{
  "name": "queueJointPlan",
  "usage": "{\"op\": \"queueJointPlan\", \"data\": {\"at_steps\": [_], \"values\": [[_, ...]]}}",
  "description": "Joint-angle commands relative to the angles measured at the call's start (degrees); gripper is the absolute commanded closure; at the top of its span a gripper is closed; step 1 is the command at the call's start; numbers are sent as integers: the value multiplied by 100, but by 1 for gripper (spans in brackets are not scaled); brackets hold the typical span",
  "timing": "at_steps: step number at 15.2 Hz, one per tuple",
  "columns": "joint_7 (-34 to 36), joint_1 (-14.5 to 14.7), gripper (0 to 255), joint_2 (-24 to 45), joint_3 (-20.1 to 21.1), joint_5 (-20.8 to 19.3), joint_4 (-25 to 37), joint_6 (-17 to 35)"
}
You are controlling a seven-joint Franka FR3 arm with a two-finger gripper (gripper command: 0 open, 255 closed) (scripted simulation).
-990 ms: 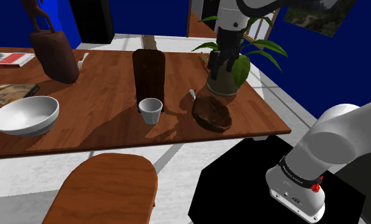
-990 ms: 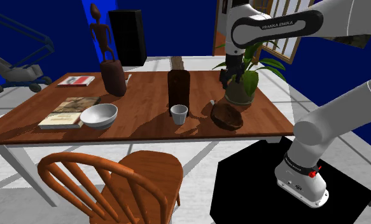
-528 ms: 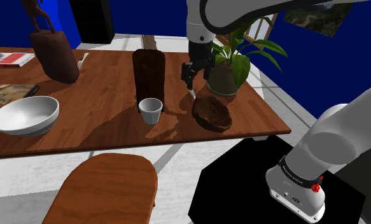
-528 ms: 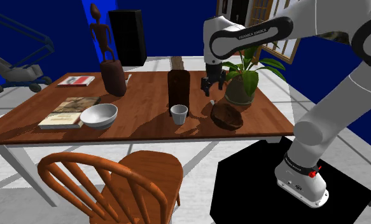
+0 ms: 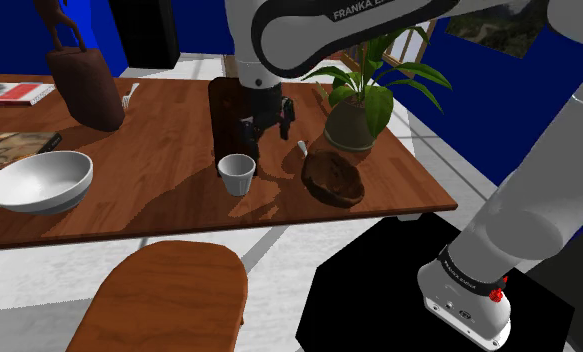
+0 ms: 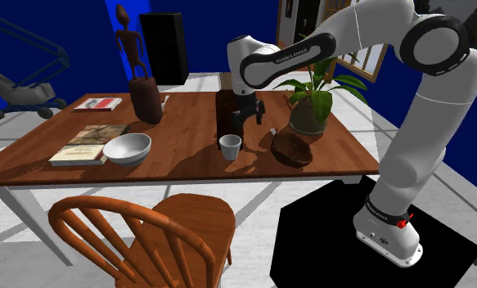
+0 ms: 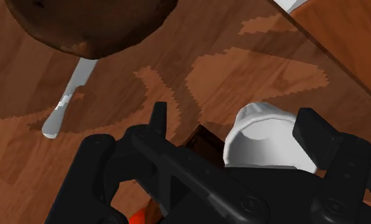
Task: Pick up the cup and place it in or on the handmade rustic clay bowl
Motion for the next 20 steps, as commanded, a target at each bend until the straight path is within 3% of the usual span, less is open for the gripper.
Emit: {"op": "queueJointPlan", "data": {"at_steps": [1,10,20], "values": [[310,136,0,515,87,-271,426,-66],[1174,1148,0,2774,0,-1282,2722,-713],[1240,1063,0,2818,-53,-1349,2203,-164]]}}
